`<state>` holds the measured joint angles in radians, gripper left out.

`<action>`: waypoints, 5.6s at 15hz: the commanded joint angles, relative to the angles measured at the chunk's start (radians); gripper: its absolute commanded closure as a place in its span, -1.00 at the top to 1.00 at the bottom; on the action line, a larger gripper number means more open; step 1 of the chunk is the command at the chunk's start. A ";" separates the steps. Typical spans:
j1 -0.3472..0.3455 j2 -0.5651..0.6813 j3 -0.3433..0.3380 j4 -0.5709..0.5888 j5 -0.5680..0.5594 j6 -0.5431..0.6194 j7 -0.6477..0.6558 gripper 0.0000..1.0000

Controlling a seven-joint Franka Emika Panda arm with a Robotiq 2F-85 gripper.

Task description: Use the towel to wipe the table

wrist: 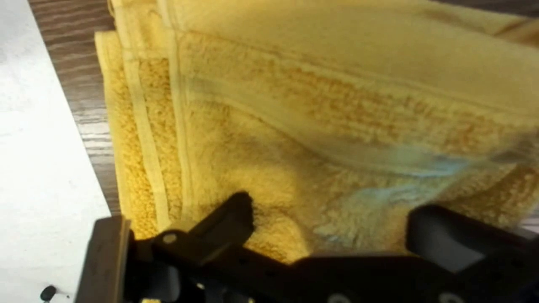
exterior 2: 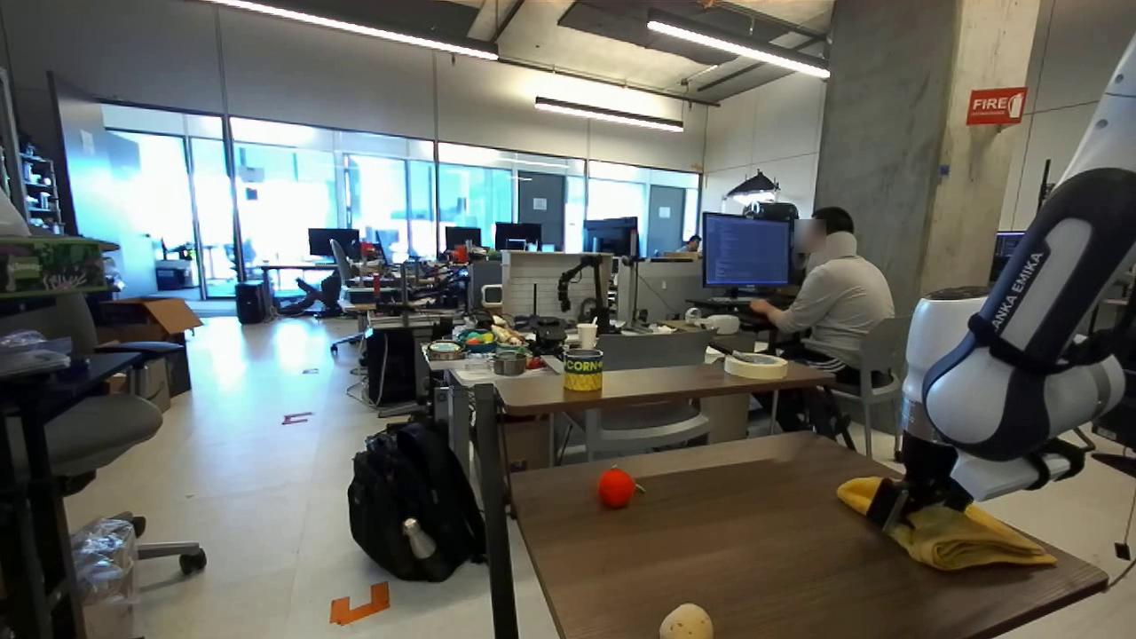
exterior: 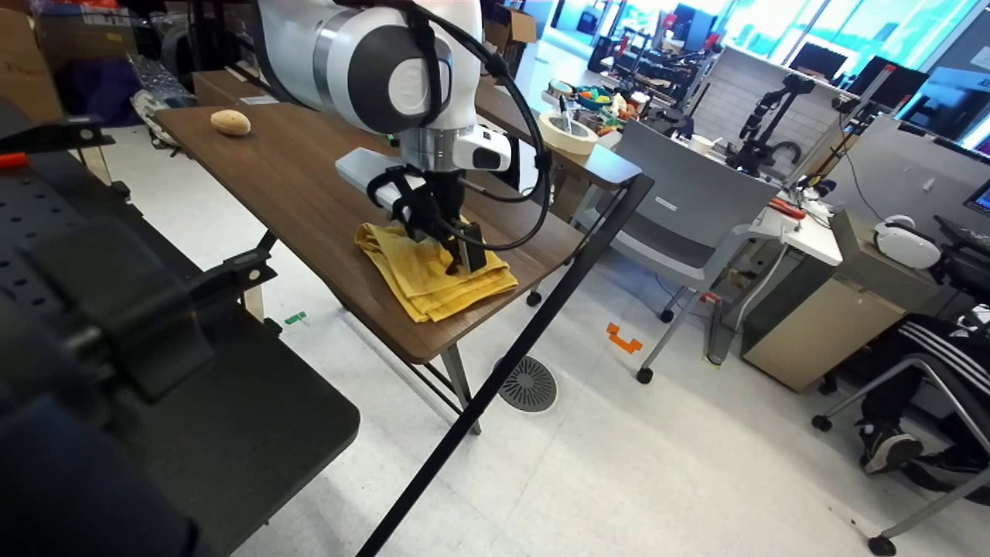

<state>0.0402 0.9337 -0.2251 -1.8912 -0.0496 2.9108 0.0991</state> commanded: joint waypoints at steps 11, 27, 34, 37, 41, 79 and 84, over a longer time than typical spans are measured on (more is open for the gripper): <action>0.033 -0.058 0.291 -0.090 -0.004 0.039 -0.131 1.00; 0.043 0.034 0.006 -0.018 -0.060 -0.156 -0.018 1.00; 0.100 -0.095 0.149 -0.231 -0.135 0.034 -0.132 1.00; 0.097 -0.072 0.242 -0.144 -0.083 0.031 -0.115 1.00; 0.081 0.029 0.242 0.100 0.006 -0.063 -0.039 1.00; 0.027 0.295 0.227 0.643 0.133 -0.326 0.187 1.00; 0.134 0.318 0.227 0.705 0.122 -0.325 0.219 1.00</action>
<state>0.1470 1.2239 0.0082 -1.2155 0.0671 2.5725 0.3073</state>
